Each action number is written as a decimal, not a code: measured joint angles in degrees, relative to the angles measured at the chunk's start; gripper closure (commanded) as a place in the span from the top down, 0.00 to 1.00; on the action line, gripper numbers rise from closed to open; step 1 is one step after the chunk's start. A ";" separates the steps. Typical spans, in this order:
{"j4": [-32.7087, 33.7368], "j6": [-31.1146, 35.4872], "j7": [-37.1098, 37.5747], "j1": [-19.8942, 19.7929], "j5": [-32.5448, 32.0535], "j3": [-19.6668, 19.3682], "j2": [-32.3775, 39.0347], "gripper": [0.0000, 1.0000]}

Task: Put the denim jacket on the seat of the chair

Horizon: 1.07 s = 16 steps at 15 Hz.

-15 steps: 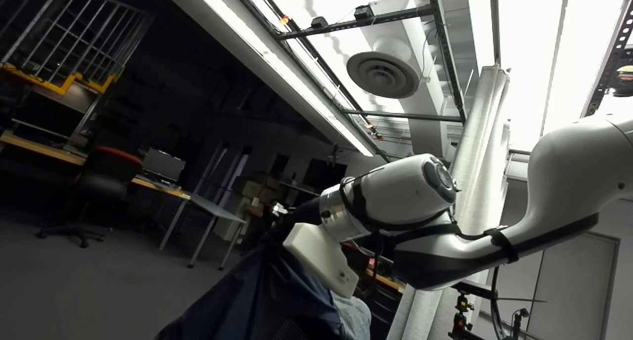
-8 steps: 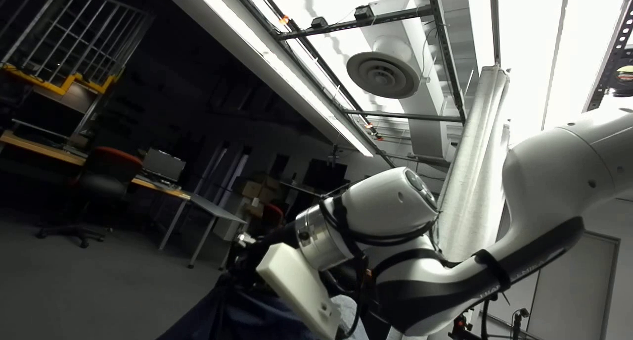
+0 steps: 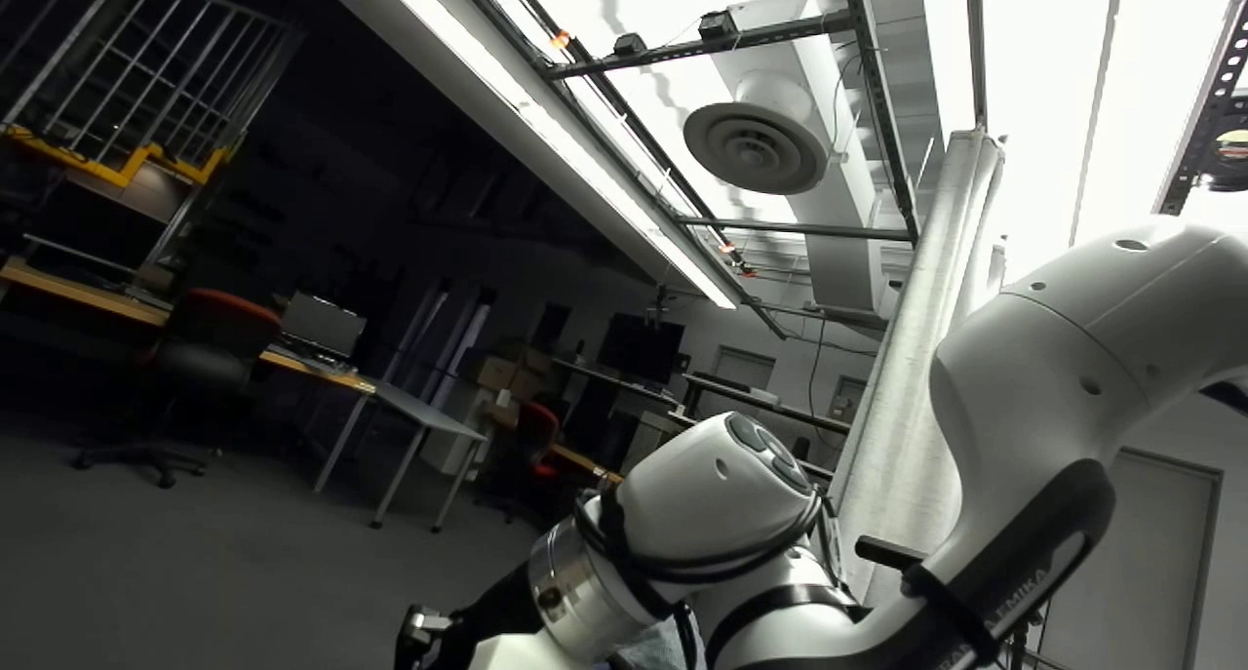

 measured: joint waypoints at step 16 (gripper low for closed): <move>2.11 -3.41 -12.37 -7.83 -0.05 -5.92 3.13 1.00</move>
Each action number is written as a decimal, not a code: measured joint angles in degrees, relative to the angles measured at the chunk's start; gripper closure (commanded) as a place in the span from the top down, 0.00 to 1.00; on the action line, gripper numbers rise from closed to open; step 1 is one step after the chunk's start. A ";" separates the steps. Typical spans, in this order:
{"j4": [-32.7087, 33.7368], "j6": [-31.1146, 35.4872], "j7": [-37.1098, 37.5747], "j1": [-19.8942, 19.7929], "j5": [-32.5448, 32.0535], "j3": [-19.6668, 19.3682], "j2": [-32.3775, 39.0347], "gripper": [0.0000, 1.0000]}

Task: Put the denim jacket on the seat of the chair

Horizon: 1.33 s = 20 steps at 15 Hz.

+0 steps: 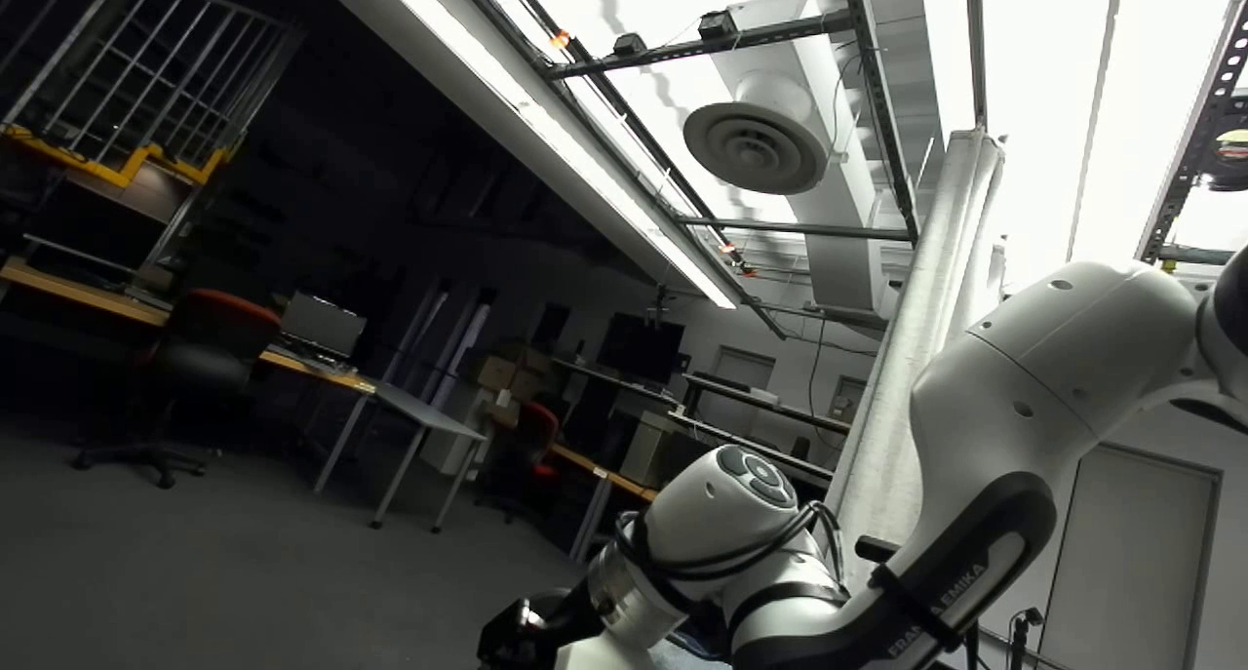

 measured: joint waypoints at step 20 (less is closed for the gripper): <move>7.45 -19.28 -8.05 -5.10 0.16 -7.33 -3.17 1.00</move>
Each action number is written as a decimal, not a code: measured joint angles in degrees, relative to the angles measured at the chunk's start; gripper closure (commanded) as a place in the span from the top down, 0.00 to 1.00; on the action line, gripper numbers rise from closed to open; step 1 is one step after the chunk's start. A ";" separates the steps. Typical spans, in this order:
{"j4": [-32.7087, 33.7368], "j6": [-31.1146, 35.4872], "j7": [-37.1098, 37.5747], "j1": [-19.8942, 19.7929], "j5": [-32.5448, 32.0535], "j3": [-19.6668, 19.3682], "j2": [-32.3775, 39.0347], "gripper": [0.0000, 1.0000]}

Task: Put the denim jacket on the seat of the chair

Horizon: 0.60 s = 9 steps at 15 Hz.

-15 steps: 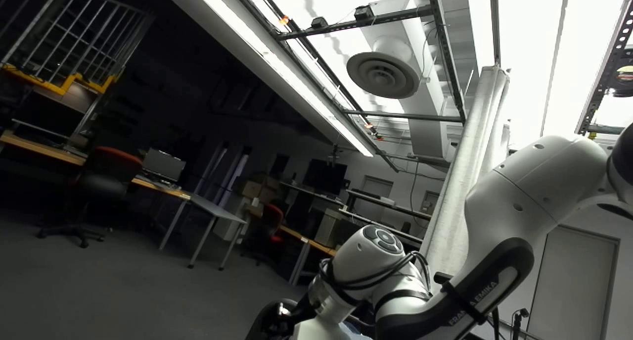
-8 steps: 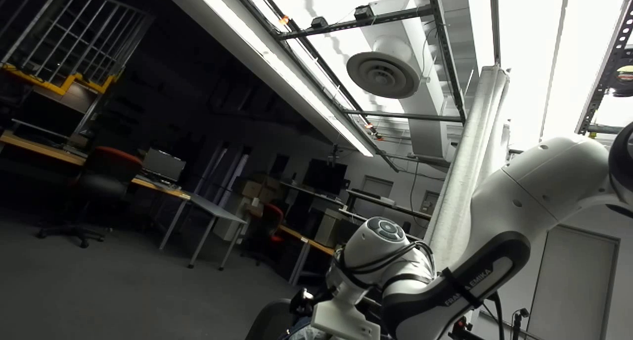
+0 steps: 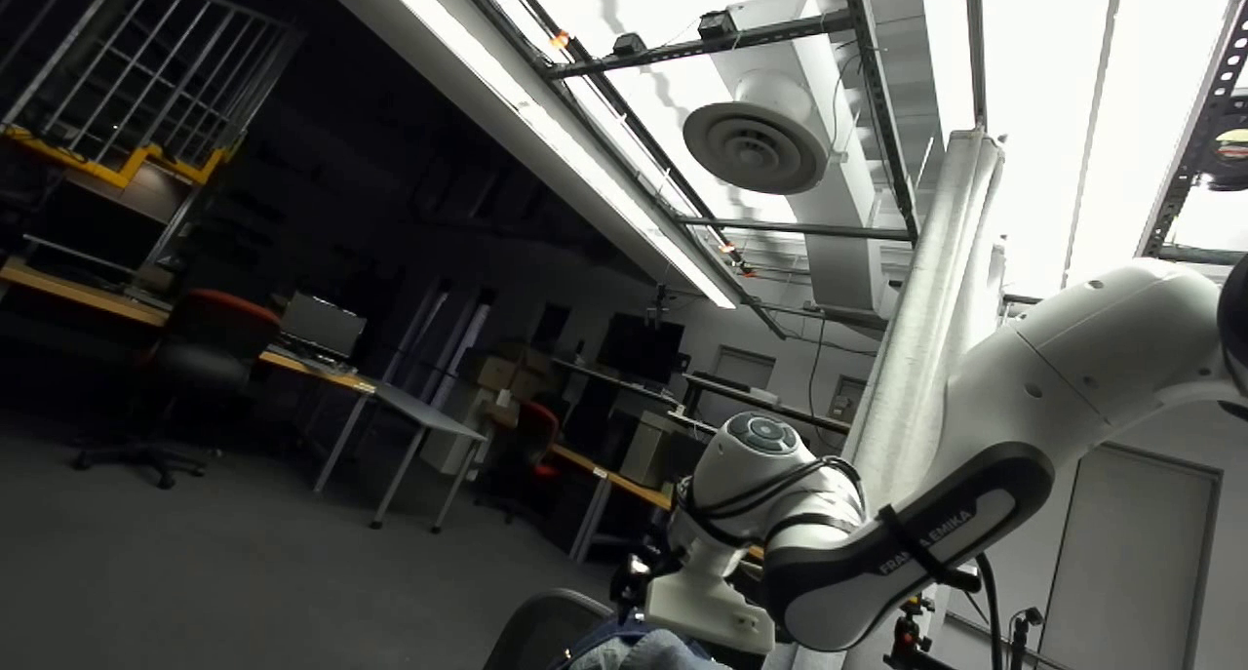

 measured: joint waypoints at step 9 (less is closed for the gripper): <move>-2.53 -4.54 -10.18 -16.38 6.67 16.56 0.93 0.58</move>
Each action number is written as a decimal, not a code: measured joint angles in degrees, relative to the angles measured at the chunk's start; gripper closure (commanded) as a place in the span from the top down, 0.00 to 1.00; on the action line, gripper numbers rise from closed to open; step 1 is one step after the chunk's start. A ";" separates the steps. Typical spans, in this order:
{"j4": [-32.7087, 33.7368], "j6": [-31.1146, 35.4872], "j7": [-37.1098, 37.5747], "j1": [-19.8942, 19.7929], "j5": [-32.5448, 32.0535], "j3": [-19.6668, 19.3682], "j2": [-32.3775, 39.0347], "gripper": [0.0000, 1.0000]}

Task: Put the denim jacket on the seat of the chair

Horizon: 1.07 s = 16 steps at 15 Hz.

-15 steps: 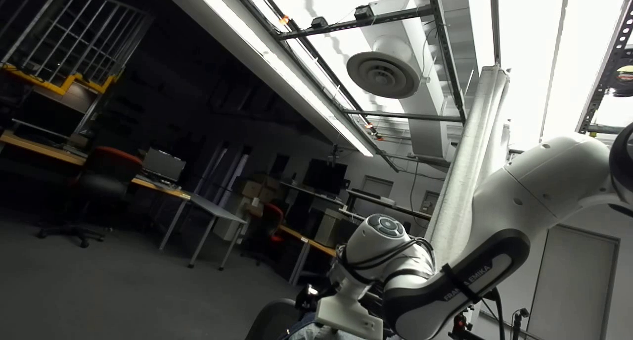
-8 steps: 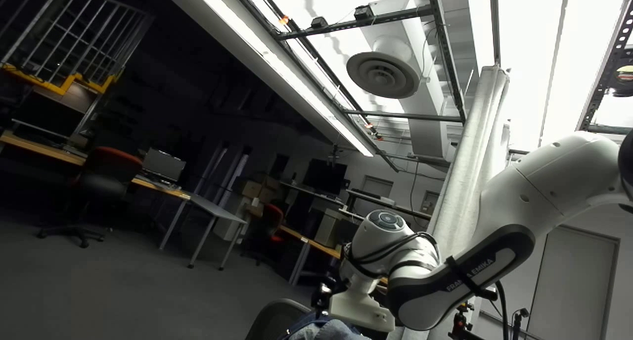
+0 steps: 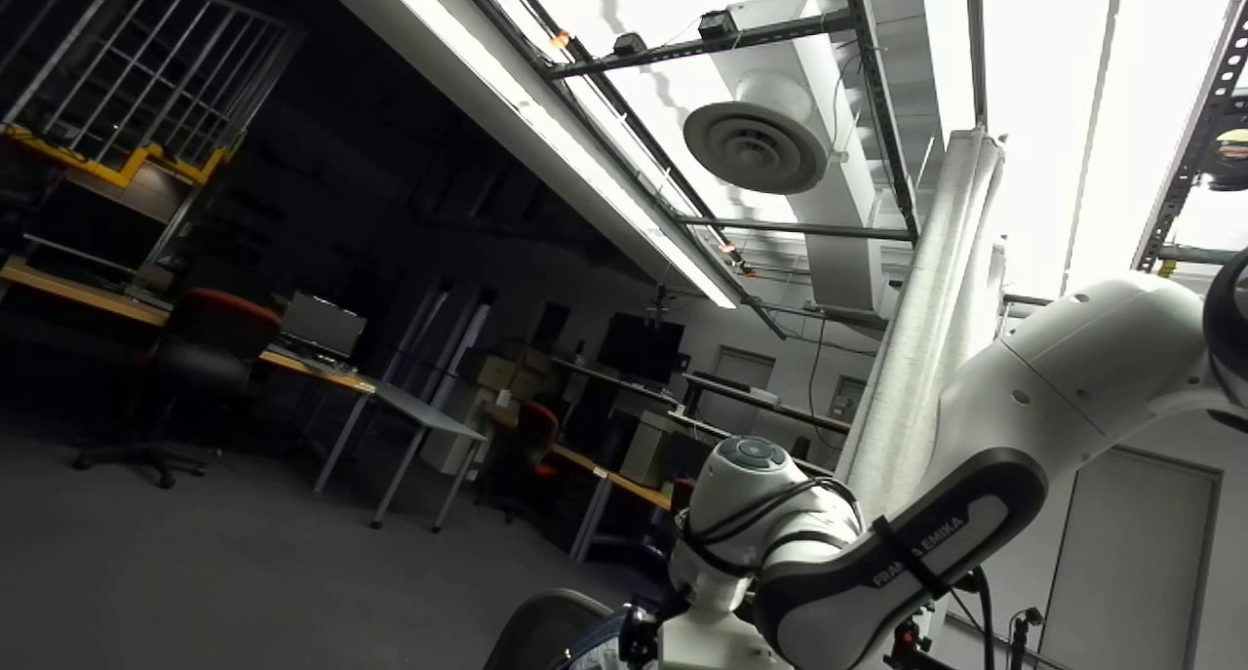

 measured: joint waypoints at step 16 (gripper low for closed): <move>1.17 5.88 4.28 1.08 -0.27 5.67 -4.77 0.27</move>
